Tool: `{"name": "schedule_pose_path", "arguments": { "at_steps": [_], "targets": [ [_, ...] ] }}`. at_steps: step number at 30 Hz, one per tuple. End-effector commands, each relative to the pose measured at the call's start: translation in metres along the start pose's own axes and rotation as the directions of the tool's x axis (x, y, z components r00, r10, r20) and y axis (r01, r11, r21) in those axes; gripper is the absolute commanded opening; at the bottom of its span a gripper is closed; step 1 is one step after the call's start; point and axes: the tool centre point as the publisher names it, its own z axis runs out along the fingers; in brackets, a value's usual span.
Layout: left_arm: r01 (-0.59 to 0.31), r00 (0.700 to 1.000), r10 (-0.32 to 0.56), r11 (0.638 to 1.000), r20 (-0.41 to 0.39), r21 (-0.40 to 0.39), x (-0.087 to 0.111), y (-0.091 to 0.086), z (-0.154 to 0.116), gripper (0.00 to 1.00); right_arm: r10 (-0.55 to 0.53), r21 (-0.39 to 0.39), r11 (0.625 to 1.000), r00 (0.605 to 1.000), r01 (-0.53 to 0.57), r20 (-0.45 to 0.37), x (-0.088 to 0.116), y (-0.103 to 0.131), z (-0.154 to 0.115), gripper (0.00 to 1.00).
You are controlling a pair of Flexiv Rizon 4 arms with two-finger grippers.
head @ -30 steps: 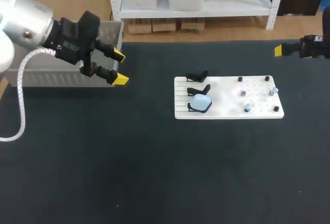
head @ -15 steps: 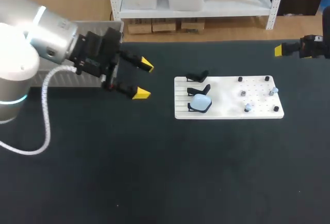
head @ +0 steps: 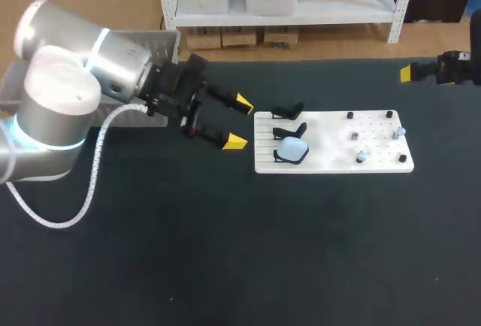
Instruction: Pick up each earbud case from the left stands, insert the matching earbuds, close the lid, and place the case in the box.
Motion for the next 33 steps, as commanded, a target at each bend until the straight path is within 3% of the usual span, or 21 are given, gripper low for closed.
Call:
{"name": "schedule_pose_path", "arguments": {
  "at_steps": [1,17,24,33],
  "targets": [
    [-0.002,1.0,0.002,1.0,0.003,0.011,0.002,0.005,0.002,1.0,0.0,0.001,1.0,1.0,0.0,-0.001,0.0,0.0,-0.001,1.0],
    [-0.002,1.0,0.002,1.0,0.003,0.011,0.002,0.005,0.002,1.0,0.0,0.001,1.0,1.0,0.0,-0.001,0.0,0.0,-0.001,1.0],
    [0.019,0.997,-0.021,0.999,0.074,0.035,0.004,0.009,0.031,1.0,0.0,0.001,1.0,1.0,0.0,-0.001,0.0,0.0,-0.001,1.0],
    [-0.02,0.997,0.015,0.998,0.077,0.058,0.002,0.01,0.057,1.0,0.0,0.001,1.0,1.0,0.0,-0.001,0.0,0.0,-0.001,1.0]
  ]
}}
